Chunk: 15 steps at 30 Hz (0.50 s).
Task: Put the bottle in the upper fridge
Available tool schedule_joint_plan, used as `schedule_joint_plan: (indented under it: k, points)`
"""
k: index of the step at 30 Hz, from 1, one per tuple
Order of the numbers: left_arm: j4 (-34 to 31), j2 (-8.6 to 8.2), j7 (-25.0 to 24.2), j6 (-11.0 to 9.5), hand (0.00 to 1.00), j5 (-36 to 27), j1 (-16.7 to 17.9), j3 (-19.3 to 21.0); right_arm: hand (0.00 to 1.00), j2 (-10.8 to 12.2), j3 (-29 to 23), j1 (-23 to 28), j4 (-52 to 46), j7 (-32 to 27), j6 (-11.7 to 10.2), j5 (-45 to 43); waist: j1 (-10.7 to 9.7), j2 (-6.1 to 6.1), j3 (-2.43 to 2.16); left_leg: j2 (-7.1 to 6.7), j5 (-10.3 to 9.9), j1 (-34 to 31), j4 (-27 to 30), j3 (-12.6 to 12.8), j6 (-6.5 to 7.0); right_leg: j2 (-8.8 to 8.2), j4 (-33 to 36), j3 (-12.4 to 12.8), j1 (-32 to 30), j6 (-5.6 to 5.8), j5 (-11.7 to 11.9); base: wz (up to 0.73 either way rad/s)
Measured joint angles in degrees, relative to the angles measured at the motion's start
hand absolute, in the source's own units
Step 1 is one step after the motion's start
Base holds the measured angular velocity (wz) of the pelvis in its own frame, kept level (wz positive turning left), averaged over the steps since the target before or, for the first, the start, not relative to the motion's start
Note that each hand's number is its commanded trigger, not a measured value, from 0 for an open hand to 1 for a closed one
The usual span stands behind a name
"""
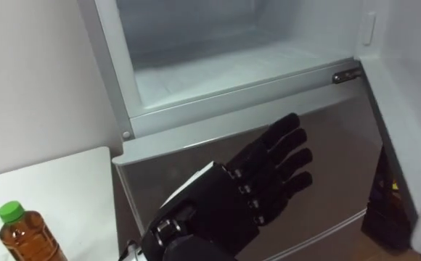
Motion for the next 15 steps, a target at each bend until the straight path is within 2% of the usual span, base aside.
schedule_joint_plan:
  k: [15]
  points:
    - [2.34,0.13,-1.59,0.14,0.00,1.08,0.00,-0.03,0.00,-0.41,1.66,-0.43,0.00,-0.01,-0.14,0.04,-0.02,0.01,-0.01,-0.02,0.00,-0.02,0.01,0.05,-0.01,0.03,-0.05,0.76,-0.27,-0.01,0.00,-0.02]
